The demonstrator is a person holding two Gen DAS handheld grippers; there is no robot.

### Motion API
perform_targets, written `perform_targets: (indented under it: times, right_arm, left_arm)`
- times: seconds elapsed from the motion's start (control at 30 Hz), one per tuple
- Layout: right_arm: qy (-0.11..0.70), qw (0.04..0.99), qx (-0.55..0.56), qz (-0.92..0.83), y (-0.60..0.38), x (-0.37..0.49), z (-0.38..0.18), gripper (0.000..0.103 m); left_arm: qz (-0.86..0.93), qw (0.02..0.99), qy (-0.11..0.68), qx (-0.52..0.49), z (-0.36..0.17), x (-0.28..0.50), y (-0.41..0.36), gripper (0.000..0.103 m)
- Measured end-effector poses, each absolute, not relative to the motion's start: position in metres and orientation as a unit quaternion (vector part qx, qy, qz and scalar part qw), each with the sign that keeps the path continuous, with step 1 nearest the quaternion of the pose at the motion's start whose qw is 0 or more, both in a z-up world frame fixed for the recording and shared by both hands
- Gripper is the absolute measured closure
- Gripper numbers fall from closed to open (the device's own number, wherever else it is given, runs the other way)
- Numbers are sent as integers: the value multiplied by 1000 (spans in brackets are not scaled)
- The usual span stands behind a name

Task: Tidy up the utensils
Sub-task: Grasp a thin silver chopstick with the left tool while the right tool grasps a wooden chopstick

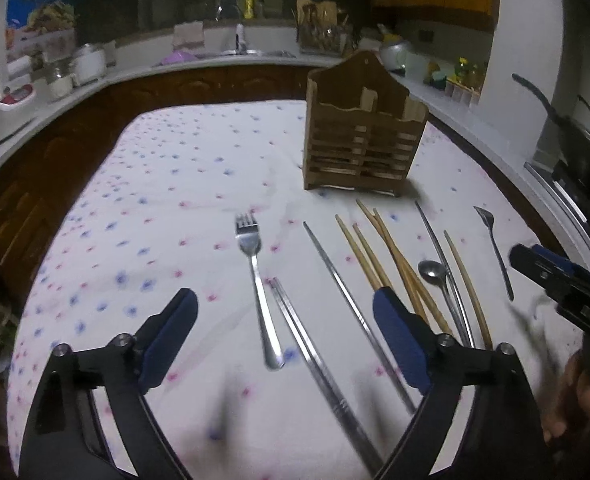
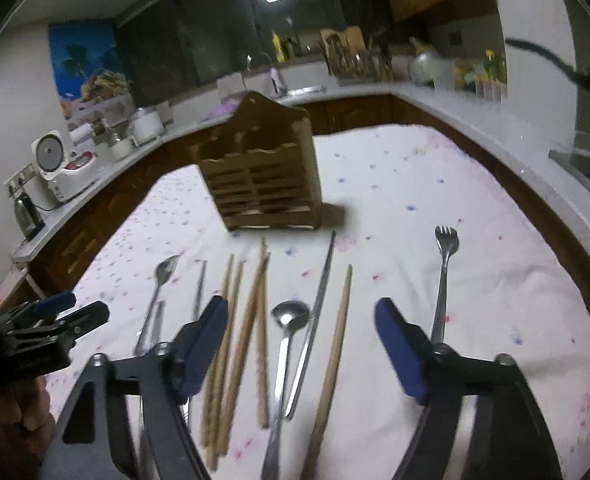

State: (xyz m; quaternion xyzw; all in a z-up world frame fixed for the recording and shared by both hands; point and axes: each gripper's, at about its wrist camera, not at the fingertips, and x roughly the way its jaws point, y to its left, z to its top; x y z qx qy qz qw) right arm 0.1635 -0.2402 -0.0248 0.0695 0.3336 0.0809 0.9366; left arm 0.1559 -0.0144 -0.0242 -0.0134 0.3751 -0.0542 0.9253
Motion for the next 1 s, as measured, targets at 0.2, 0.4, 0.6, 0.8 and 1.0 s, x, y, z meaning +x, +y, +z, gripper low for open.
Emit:
perform_targets:
  times: [0.2, 0.4, 0.6, 0.8, 1.0]
  right_arm:
    - [378, 920, 79, 70, -254, 205, -43, 50]
    - [415, 903, 84, 69, -259, 229, -60, 60]
    - [441, 892, 76, 66, -258, 248, -73, 68]
    - [460, 884, 64, 59, -257, 266, -83, 77]
    - [470, 881, 29, 54, -252, 277, -88, 84]
  left_arm:
    - [-70, 902, 425, -16, -40, 201, -28, 28]
    - [-81, 880, 468, -16, -55, 238, -43, 40]
    - [-76, 864, 498, -12, -66, 268, -50, 50]
    - [-74, 848, 525, -11, -83, 291, -51, 64]
    - [-79, 848, 522, 35, -84, 294, -64, 79]
